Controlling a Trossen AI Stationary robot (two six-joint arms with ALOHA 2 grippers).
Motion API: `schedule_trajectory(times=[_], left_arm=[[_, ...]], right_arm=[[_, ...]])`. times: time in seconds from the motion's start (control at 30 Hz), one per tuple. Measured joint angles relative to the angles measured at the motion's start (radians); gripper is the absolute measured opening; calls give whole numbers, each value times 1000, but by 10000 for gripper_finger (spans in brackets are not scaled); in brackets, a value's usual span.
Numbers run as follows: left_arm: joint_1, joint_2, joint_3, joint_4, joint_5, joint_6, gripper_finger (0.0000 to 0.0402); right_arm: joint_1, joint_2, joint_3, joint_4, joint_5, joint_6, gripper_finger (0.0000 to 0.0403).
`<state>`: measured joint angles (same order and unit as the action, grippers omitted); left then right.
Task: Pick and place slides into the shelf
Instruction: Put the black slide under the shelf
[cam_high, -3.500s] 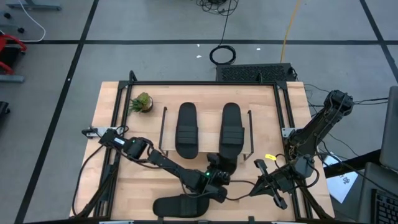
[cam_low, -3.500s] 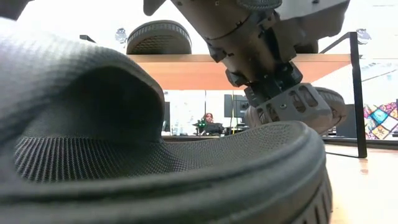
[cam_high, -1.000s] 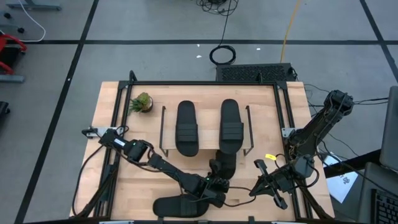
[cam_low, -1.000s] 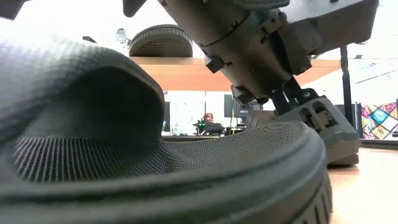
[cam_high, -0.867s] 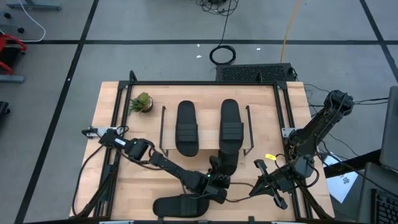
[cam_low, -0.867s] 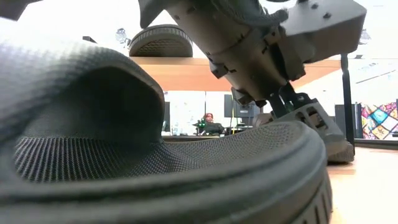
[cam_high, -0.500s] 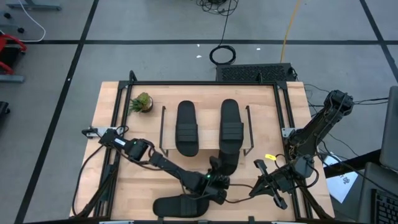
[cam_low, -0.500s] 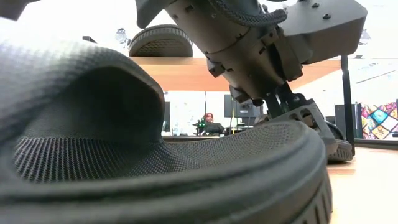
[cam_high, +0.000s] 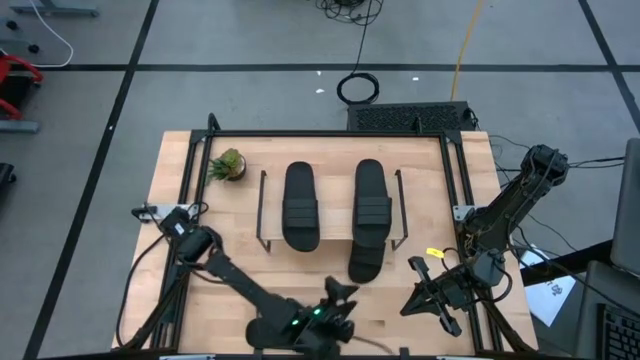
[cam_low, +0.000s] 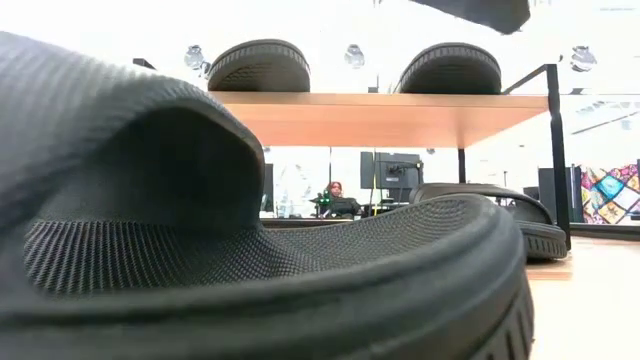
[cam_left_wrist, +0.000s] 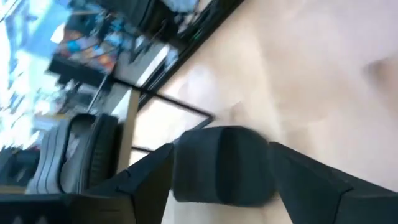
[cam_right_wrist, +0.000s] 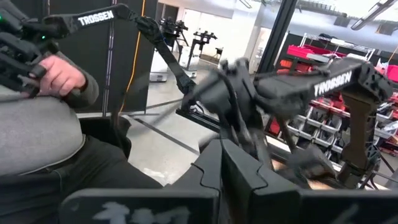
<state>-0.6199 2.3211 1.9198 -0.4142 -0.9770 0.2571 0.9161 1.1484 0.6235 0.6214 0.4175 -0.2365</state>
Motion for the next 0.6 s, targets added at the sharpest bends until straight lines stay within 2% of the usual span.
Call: schedule_trajectory(times=[0.1,0.17,0.33,0.37,0.47,0.6], left_arm=[[-30,-19,0,-72,15,-44,229],[-37,-22,0,-100,67,-68,187],[-11,-16,0,-97,290,-85,31],[2,-15,0,-91,314,-94,17],[48,-6,0,-27,344,-121,11],[92,19,1,28,444,-127,3]], right_arm=[[0,0,0,0,0,0,0],[0,0,0,1,0,0,0],[0,0,0,2,0,-1,0],[0,0,0,2,0,-4,0],[0,0,0,2,0,-9,0],[0,0,0,3,0,-10,0]])
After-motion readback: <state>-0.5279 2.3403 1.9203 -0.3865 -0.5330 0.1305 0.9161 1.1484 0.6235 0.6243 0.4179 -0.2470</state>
